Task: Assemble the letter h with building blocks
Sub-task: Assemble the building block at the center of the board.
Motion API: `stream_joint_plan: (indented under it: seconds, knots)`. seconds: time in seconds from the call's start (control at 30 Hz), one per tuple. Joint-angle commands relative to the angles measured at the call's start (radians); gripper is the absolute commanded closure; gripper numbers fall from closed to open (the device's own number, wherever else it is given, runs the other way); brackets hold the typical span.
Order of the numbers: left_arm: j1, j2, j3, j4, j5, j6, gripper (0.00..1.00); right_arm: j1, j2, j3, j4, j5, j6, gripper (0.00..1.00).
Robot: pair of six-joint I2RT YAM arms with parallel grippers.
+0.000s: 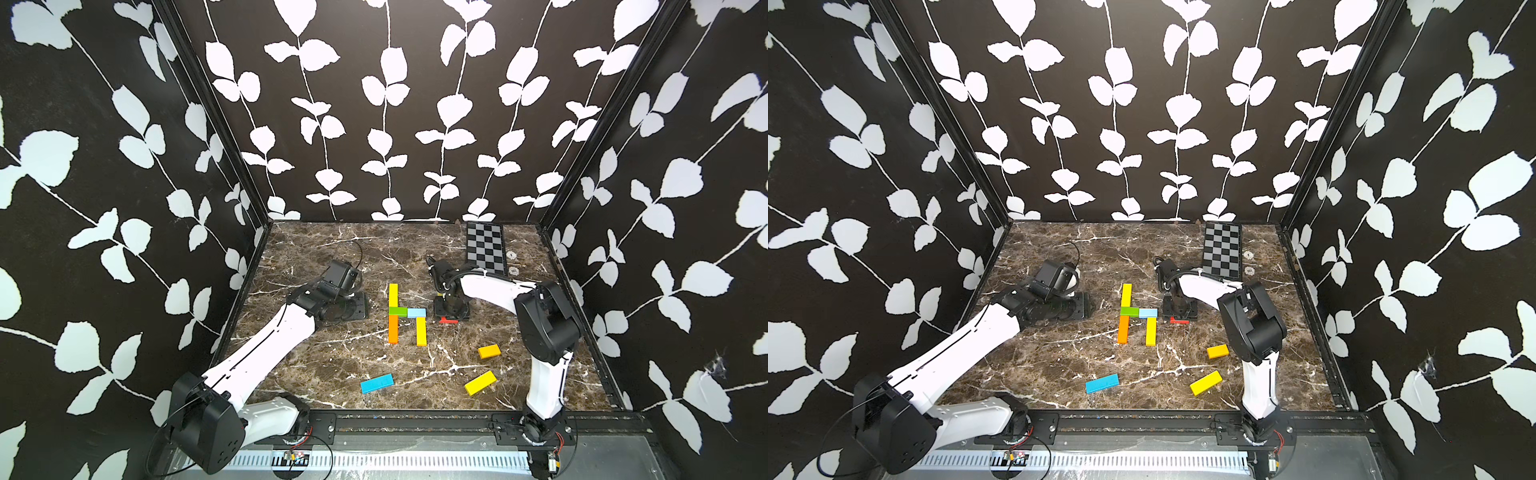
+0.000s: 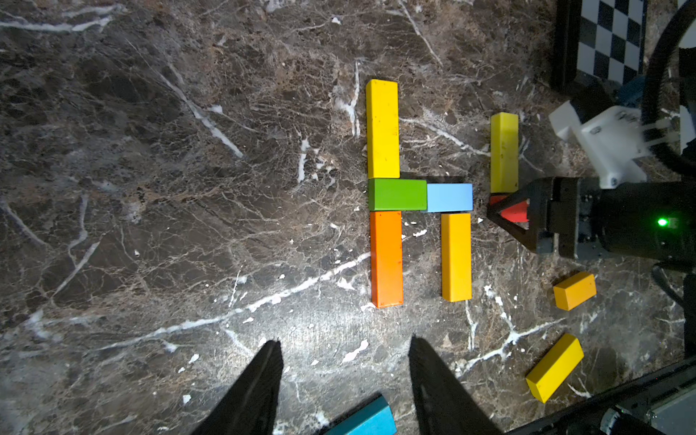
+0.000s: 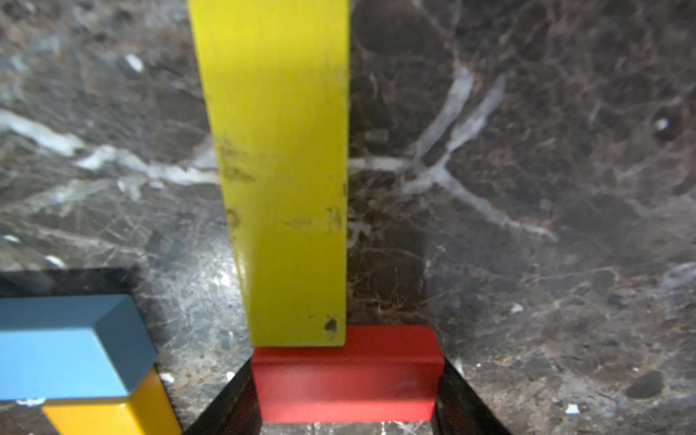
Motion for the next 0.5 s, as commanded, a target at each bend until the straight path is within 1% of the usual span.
stream_joint_plan:
  seconds: [0.0,0.1,0.17,0.23,0.37,0.47]
  knots:
    - [0.006,-0.004,-0.011,0.017,0.012,0.001,0.43,-0.008,0.046,-0.004,0.008,0.042,0.003,0.38]
    - [0.006,-0.007,-0.013,0.017,0.013,0.001,0.43,-0.009,0.055,-0.001,-0.002,0.044,-0.001,0.38]
    - [0.005,-0.009,-0.015,0.017,0.013,0.001,0.43,-0.009,0.061,0.036,-0.010,0.042,-0.005,0.36]
    - [0.006,-0.012,-0.018,0.020,0.016,0.000,0.43,-0.008,0.060,0.045,-0.019,0.035,-0.009,0.32]
    - [0.005,-0.015,-0.022,0.022,0.023,-0.002,0.43,-0.003,0.022,0.038,-0.027,0.032,-0.007,0.18]
    - [0.005,-0.018,-0.021,0.022,0.026,-0.001,0.43,0.008,-0.045,0.033,-0.039,0.042,0.000,0.15]
